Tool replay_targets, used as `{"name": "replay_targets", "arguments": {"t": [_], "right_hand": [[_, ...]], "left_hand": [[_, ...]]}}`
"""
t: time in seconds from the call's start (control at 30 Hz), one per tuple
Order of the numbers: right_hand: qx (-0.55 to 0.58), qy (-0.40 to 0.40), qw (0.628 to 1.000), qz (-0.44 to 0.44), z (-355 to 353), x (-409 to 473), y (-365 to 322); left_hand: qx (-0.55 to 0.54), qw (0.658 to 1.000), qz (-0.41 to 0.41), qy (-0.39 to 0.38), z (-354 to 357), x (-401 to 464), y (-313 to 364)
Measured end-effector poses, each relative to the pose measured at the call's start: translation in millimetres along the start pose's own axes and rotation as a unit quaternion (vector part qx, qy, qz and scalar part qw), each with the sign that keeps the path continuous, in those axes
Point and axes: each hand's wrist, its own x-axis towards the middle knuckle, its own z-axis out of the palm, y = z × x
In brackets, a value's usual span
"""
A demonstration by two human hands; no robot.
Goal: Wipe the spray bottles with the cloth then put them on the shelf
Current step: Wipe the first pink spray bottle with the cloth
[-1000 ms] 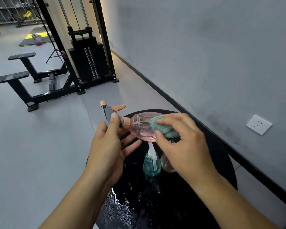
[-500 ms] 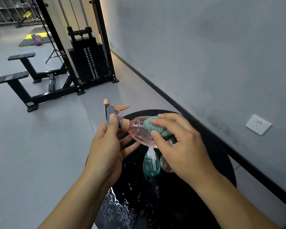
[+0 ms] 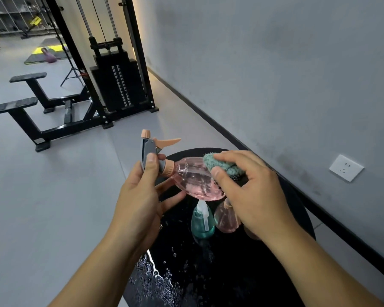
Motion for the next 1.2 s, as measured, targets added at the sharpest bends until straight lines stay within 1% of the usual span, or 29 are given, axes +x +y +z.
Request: {"name": "replay_targets", "arguments": {"t": [0.07,0.13,0.2,0.27,0.37,0.43,0.5,0.6,0.73,0.83,0.93,1.1,1.2], "right_hand": [[0.013,-0.010,1.000,0.008,0,-1,2],[0.050,-0.019,0.998,0.034,-1,2,2],[0.077,-0.011,0.996,0.049,-4,4,1],[0.073,0.000,0.997,0.036,-4,3,1],[0.080,0.003,0.997,0.010,1,-5,-2],[0.065,-0.005,0.998,-0.008,4,-9,-3],[0.052,-0.018,0.998,-0.007,6,-11,-4],[0.059,-0.012,0.998,0.005,6,-11,-5],[0.122,0.004,0.991,0.048,3,-3,-3],[0.136,0.010,0.988,0.065,2,-2,-1],[0.126,0.006,0.990,0.057,4,-5,-1],[0.102,0.018,0.994,0.037,7,-9,1],[0.070,0.024,0.997,0.016,8,-8,2]], "left_hand": [[0.004,1.000,0.002,0.001,-1,1,-1],[-0.001,1.000,0.004,0.005,-2,2,-1],[-0.013,1.000,0.006,0.006,-2,3,0],[-0.018,1.000,0.009,0.007,-1,2,-2],[-0.026,0.999,0.009,0.028,1,3,-4],[-0.046,0.997,-0.006,0.055,-1,5,-5],[-0.072,0.994,-0.026,0.072,-3,7,-5],[-0.093,0.992,-0.046,0.068,-6,8,-3],[-0.126,0.989,-0.061,0.051,-6,9,1],[-0.144,0.985,-0.079,0.045,-2,7,4],[-0.136,0.984,-0.092,0.065,-1,6,3],[-0.063,0.989,-0.103,0.081,-2,3,3],[-0.066,0.989,-0.099,0.088,0,2,1]]}}
